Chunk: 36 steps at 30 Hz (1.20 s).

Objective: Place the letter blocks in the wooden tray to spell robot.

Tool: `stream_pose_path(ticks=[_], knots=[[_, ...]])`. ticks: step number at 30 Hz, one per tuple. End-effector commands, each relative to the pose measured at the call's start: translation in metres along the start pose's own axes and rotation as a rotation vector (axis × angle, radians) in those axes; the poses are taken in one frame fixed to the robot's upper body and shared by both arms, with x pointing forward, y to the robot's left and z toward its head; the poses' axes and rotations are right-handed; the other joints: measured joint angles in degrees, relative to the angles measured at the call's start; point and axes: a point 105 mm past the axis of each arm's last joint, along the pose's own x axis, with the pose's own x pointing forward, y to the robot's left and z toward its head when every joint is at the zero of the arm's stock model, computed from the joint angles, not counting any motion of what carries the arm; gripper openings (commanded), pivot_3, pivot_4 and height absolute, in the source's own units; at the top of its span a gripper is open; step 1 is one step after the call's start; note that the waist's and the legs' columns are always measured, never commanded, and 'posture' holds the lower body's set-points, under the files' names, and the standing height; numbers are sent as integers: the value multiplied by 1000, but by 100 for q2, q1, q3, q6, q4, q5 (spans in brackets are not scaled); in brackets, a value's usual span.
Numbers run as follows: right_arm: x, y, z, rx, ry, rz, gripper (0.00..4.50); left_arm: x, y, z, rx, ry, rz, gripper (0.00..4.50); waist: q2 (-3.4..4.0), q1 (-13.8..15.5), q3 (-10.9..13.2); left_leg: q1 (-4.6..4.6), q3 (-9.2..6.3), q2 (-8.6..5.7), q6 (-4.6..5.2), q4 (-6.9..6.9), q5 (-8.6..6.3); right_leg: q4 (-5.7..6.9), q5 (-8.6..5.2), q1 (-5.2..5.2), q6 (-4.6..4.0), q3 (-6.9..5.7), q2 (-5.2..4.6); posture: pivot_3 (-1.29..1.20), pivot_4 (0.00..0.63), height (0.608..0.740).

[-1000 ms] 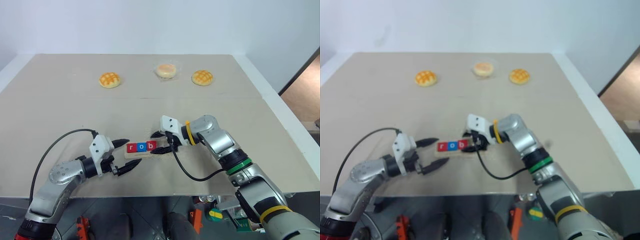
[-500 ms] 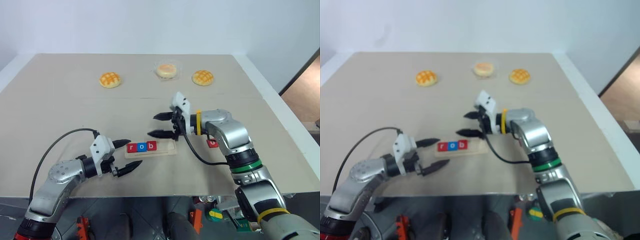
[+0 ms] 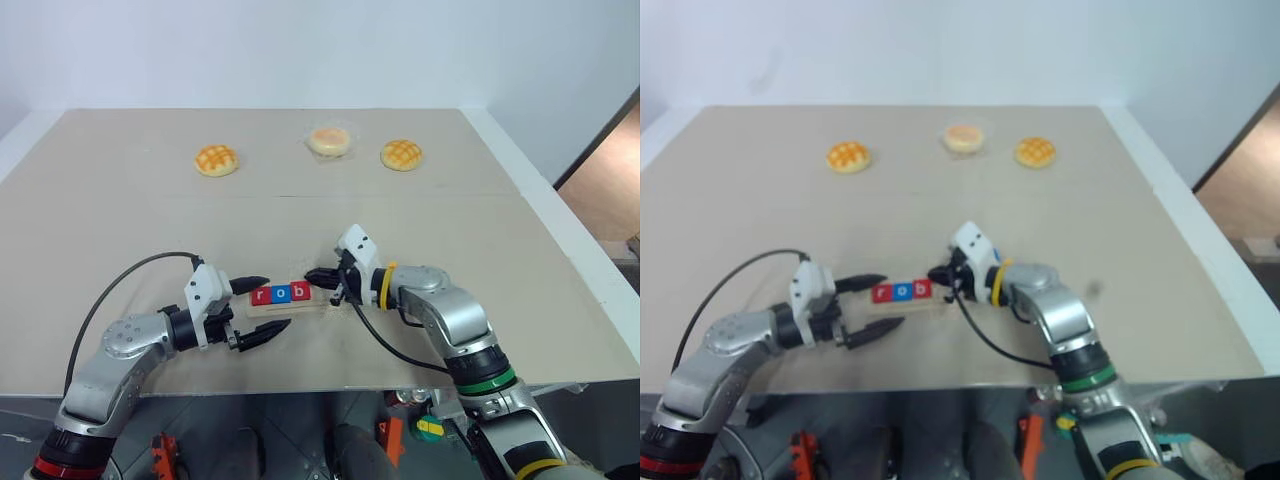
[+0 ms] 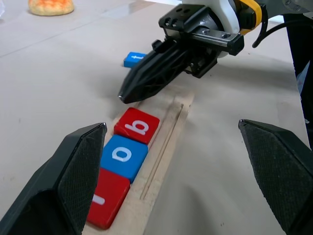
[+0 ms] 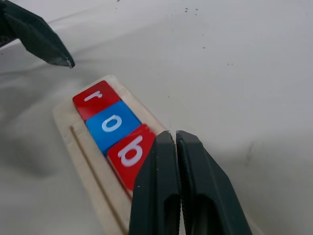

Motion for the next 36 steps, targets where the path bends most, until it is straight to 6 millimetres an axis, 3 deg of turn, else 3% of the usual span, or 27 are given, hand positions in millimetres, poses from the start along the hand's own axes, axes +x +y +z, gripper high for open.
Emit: stream_pose_path(ticks=[1, 18, 25, 28, 31, 36], knots=[[1, 1, 14, -47, -38, -2, 41, -2, -1, 8, 39, -11, -6, 4500, 0, 1, 0, -1, 0, 0, 0, 0, 0, 0, 0, 0, 0, 0, 0, 0, 150, 740], [-1, 11, 1, -86, 7, 51, 41, -3, -3, 2, 47, 9, 0, 4500, 0, 1, 0, -3, 2, -1, 0, -1, 0, -2, -3, -1, 2, 1, -4, 0, 150, 740], [-7, -2, 29, -65, -94, -6, 41, -1, -4, 6, 54, -7, -11, 4500, 0, 1, 0, -3, 2, -1, 0, -1, 0, -1, -3, -2, 2, 1, -3, 0, 150, 740], [-17, -12, 49, -23, -183, -52, 802, 0, -6, 8, 68, -7, -23, 4500, 0, 2, 0, -3, 2, -1, 0, -1, 0, -1, -2, -2, 2, 1, -4, 0, 150, 740], [-35, -24, 63, 19, -255, -114, 1860, 2, -8, 11, 83, -9, -43, 4500, 0, 4, 0, -6, 1, -1, 0, -1, 0, -2, -3, -2, 3, 0, -5, 0, 150, 740], [-72, -55, 57, 136, -317, -349, 3574, 5, -13, 13, 101, -7, -68, 4500, 0, 11, 0, -10, 2, -6, 0, -3, 0, -4, -4, -2, 3, 1, -12, 0, 150, 740]])
